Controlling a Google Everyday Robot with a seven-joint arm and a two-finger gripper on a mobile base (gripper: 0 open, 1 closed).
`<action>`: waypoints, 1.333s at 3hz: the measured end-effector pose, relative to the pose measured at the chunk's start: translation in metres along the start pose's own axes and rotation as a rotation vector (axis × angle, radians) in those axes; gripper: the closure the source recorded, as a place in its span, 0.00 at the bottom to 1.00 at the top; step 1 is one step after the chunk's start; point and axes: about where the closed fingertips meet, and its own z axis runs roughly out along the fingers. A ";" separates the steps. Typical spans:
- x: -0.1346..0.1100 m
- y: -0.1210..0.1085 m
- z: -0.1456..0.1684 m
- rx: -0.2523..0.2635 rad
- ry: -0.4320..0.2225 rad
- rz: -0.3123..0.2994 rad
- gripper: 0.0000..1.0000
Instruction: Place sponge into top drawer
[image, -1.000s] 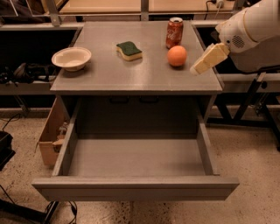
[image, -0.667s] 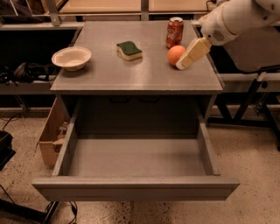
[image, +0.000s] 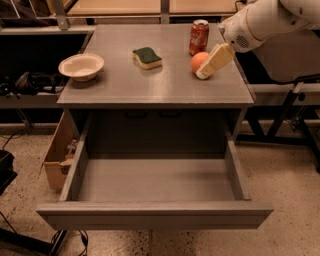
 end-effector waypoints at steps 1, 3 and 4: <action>-0.006 -0.023 0.041 0.032 -0.055 0.035 0.00; -0.026 -0.067 0.115 0.057 -0.125 0.176 0.00; -0.056 -0.060 0.128 0.013 -0.151 0.246 0.00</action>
Offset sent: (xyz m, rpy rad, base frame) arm 0.1635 0.0294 -0.0317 0.2010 -0.0953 -0.1209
